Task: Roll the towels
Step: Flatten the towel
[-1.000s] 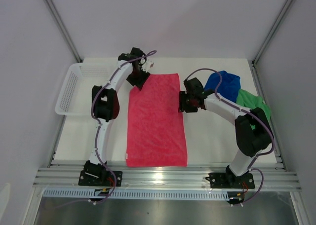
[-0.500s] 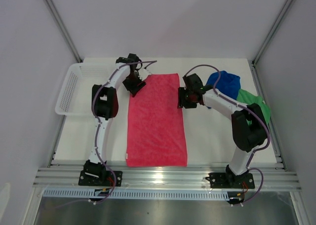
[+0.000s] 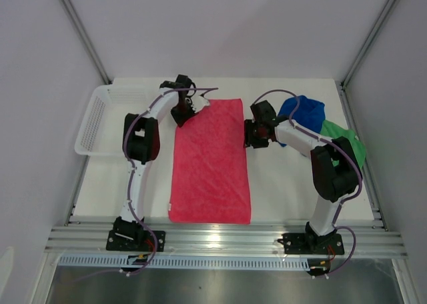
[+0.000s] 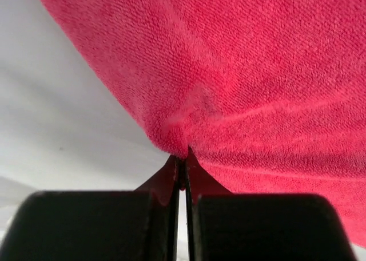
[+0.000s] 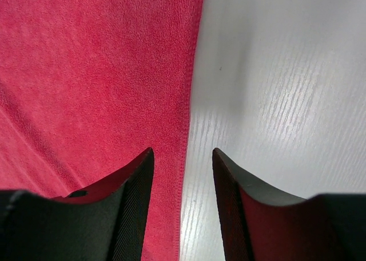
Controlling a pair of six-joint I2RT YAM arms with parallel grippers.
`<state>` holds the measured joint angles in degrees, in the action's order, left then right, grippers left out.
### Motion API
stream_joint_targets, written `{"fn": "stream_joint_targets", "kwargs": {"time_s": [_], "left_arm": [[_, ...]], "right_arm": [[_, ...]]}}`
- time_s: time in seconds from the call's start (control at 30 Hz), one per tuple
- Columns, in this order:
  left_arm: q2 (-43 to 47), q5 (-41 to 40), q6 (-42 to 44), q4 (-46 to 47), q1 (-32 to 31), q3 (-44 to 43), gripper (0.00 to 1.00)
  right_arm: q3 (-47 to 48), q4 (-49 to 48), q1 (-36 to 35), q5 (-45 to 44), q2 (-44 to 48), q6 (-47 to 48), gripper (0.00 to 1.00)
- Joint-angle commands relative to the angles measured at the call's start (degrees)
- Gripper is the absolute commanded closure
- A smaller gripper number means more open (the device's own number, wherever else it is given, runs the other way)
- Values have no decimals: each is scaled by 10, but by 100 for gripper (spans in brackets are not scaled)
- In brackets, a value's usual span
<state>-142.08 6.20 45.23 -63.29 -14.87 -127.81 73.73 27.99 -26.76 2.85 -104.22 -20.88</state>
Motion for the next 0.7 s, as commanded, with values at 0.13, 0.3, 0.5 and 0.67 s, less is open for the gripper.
{"fn": "stream_joint_targets", "kwargs": {"time_s": [0.13,0.3,0.5,0.67], "left_arm": [[187,-128,24,186,-73,225,99],[219,-181,3,199,-118,273,99],[247,-195,-27,204,-163,305,99],[250,-160,-53,171,-189,317,98]], "right_arm": [[-40,-63,2,36,5,-33,53],[-65,-87,3,34,12,-48,54],[-118,-119,19,37,48,-80,55],[-144,-121,36,29,75,-93,56]]}}
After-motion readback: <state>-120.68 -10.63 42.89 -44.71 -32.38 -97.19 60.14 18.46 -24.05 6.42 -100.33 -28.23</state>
